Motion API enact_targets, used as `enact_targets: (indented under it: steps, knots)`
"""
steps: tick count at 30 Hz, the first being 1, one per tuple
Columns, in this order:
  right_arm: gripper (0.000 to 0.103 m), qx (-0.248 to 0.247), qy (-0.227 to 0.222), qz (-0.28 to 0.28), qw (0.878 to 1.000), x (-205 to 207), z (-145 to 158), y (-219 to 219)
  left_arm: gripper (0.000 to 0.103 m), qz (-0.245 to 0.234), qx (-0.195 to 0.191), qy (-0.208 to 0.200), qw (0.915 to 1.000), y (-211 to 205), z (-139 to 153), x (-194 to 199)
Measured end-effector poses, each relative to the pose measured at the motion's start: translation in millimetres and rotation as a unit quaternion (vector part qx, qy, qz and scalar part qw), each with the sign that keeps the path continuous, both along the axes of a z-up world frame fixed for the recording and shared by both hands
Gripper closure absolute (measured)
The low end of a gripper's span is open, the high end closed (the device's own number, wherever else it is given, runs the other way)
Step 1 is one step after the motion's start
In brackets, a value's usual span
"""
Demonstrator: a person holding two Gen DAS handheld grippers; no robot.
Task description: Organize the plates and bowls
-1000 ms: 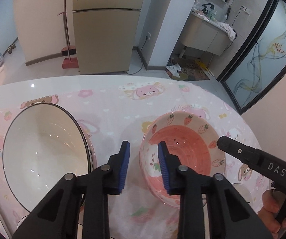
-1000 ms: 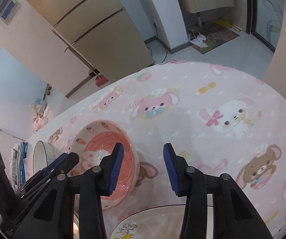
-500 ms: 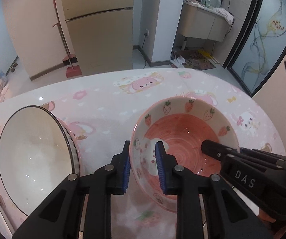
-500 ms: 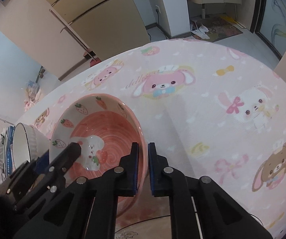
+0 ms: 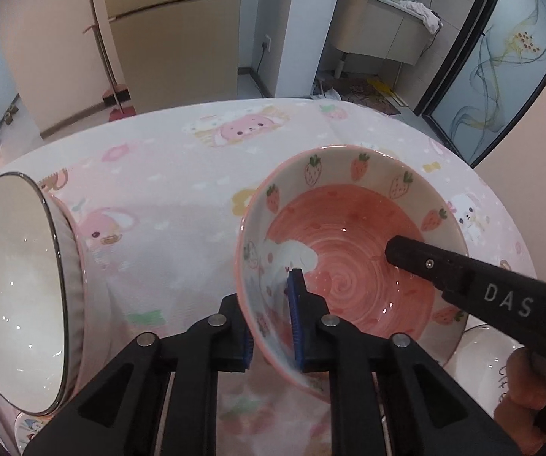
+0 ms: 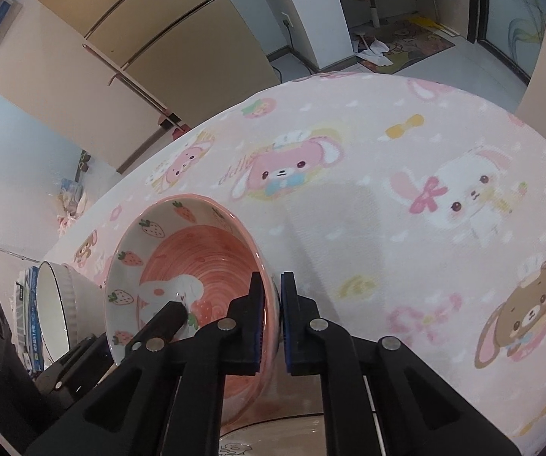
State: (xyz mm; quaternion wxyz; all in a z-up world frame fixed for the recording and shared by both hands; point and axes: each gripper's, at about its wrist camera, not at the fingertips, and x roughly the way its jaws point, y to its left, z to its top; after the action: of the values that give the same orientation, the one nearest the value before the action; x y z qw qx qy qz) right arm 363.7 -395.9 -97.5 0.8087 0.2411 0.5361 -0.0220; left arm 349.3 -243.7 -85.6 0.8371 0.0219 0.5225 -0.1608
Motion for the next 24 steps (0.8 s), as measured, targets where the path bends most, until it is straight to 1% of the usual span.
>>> enact_targets:
  steps: [3,6,10,15,18,21,24]
  knots:
    - [0.094,0.005,0.002,-0.004,1.000,0.0,0.2,-1.3,0.091,0.009,0.001,-0.002,1.0000,1.4,1.0,-0.9]
    - [0.094,-0.008,0.001,-0.001,1.000,0.0,4.1,2.5,0.091,0.011,-0.001,0.002,0.9999,3.2,4.0,-2.2]
    - [0.094,-0.004,-0.018,0.001,1.000,-3.8,18.9,6.3,0.091,0.019,0.000,-0.028,0.9994,7.6,24.7,-6.9]
    - [0.094,0.011,-0.054,0.005,0.998,-14.3,45.9,10.7,0.091,0.030,-0.017,-0.044,0.9984,21.8,50.3,-9.3]
    - [0.094,-0.001,-0.076,0.010,0.997,-21.7,64.5,19.6,0.091,0.036,-0.030,-0.058,0.9972,31.1,65.9,-15.0]
    - [0.094,-0.010,-0.103,0.024,0.994,-30.3,86.9,33.3,0.092,0.044,-0.035,-0.077,0.9954,43.5,86.8,-22.1]
    - [0.093,-0.001,-0.129,0.035,0.991,-41.3,108.7,47.0,0.093,0.054,-0.045,-0.098,0.9927,58.3,111.1,-29.5]
